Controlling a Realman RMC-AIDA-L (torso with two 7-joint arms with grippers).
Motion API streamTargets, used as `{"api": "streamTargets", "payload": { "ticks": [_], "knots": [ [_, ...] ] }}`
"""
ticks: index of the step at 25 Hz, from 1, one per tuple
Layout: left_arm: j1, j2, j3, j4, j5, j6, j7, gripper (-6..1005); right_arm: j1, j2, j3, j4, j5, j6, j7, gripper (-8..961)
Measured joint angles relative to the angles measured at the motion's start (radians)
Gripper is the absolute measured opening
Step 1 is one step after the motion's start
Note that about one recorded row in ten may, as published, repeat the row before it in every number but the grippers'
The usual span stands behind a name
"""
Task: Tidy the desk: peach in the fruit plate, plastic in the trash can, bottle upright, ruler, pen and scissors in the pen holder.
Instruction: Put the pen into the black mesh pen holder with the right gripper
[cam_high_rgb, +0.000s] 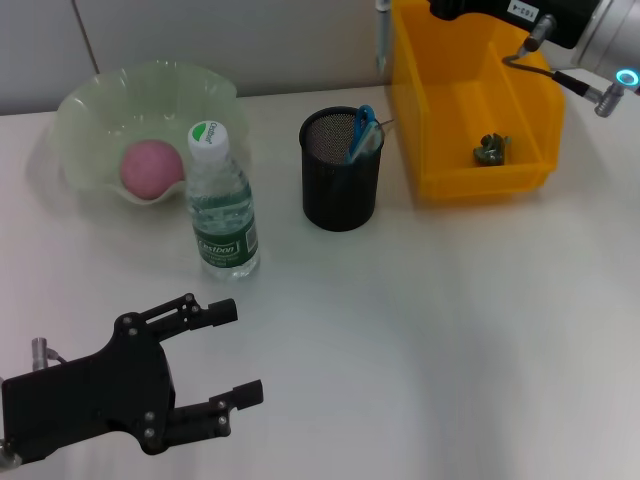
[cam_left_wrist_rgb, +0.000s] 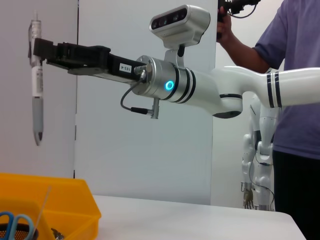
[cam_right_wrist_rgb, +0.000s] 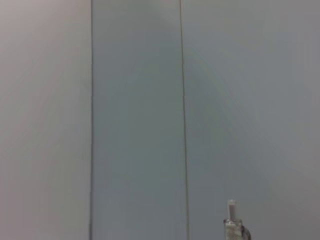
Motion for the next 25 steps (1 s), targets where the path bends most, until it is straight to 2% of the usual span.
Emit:
{"api": "streamTargets", "payload": {
  "ticks": [4,9,25],
  "knots": [
    [-0.007,-0.001,0.0,-0.003,0.003,-0.002,0.0,798,0.031,0.001,-0.008,0.112,0.12,-0.01,-0.203,175],
    [-0.01,-0.001,0.0,-0.004,0.006,-0.003,-0.004,797,0.064,0.002,-0.008,0.202,0.166,-0.013,-0.298,175],
    [-0.012,-0.002,0.0,-0.004,0.006,-0.009,-0.01,798,0.199,0.006,-0.003,0.522,0.227,-0.002,-0.466,176]
  ]
}}
